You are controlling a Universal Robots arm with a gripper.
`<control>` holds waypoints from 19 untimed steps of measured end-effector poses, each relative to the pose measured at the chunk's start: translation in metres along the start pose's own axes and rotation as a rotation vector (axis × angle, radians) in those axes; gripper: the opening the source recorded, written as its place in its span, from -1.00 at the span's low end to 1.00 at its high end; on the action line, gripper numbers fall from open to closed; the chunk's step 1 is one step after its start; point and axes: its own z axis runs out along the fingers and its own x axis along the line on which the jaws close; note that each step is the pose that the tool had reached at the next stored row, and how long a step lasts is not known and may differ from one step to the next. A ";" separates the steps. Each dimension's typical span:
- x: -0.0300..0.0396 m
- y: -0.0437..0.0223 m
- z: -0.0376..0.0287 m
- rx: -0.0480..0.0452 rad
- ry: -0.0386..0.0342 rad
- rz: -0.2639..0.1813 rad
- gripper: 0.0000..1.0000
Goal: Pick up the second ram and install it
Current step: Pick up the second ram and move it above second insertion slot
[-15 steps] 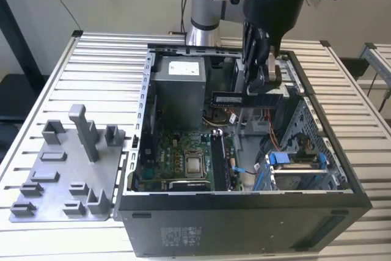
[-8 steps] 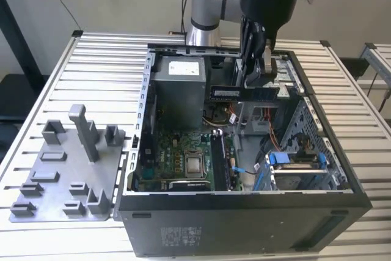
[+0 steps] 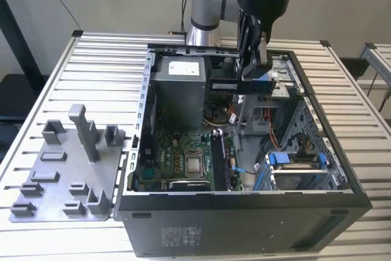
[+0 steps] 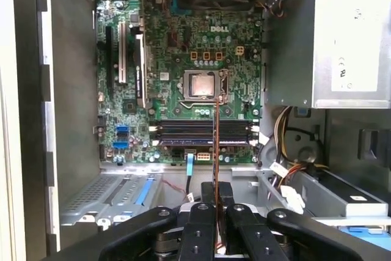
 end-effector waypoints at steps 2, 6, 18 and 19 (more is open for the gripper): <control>-0.0042 0.0005 0.0001 0.0000 0.0000 0.000 -0.72; -0.0131 0.0016 0.0004 0.0000 -0.0001 0.000 -0.72; -0.0415 0.0048 0.0013 0.0000 0.0000 0.000 -0.72; -0.0432 0.0049 0.0014 0.0000 0.0000 0.000 -0.72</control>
